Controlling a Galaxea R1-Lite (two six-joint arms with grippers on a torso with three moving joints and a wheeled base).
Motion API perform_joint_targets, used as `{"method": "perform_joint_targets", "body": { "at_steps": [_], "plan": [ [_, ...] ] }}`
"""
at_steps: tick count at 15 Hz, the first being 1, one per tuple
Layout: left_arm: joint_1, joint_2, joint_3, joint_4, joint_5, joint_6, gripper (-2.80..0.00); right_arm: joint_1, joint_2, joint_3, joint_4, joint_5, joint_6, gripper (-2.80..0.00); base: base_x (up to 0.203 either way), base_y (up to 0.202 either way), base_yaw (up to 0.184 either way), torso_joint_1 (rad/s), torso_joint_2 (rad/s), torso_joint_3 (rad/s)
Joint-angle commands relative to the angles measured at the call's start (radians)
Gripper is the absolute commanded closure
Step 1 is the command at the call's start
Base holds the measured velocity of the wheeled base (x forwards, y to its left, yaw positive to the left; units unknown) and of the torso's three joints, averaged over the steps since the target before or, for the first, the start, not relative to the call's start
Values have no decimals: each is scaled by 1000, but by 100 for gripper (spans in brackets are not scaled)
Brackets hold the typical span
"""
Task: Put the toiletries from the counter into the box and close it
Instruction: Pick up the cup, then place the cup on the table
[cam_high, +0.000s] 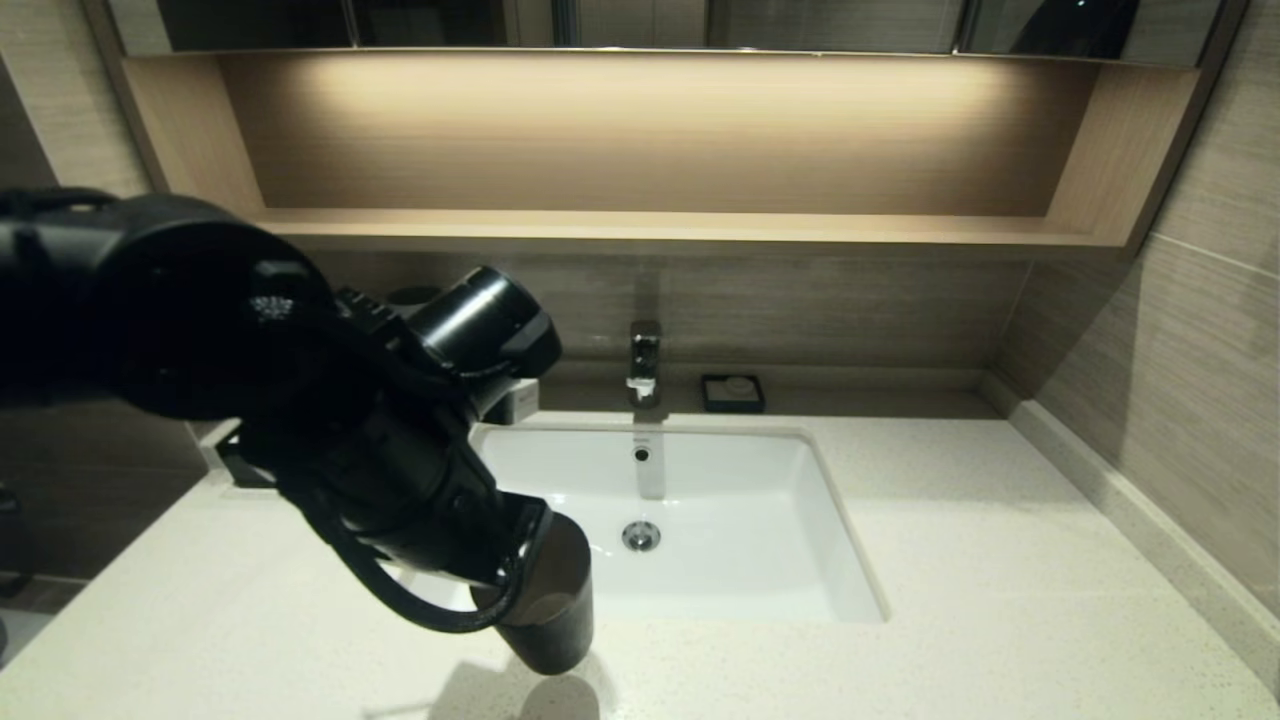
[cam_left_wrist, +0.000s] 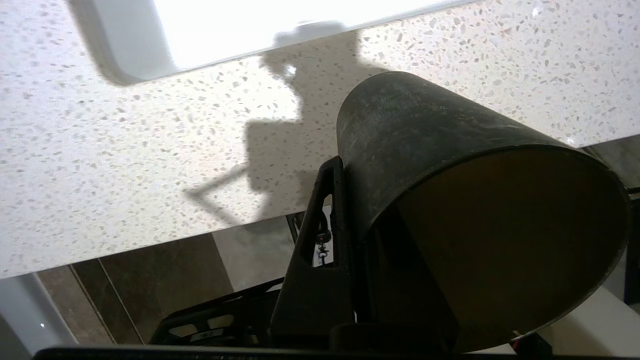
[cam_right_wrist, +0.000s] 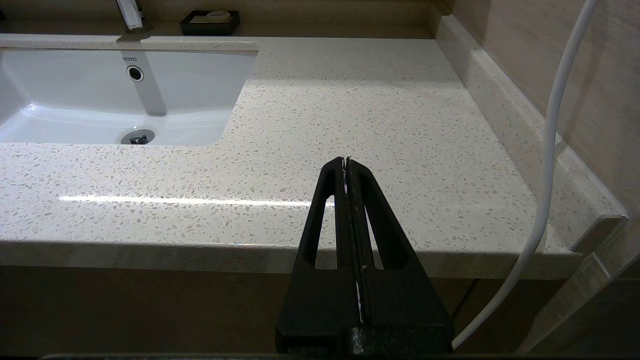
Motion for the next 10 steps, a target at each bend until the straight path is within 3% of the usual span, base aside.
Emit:
{"method": "perform_joint_targets", "body": {
  "at_steps": [1, 4, 10],
  "plan": [
    [18, -55, 6, 13, 71, 0, 0, 0, -1, 1, 0, 0, 0, 0, 0, 0, 0, 0, 0, 0],
    [97, -68, -4, 27, 109, 19, 0, 2, -1, 0, 0, 0, 0, 0, 0, 0, 0, 0, 0, 0],
    [397, -80, -78, 29, 109, 159, 0, 0, 0, 1, 0, 0, 0, 0, 0, 0, 0, 0, 0, 0]
  ]
}}
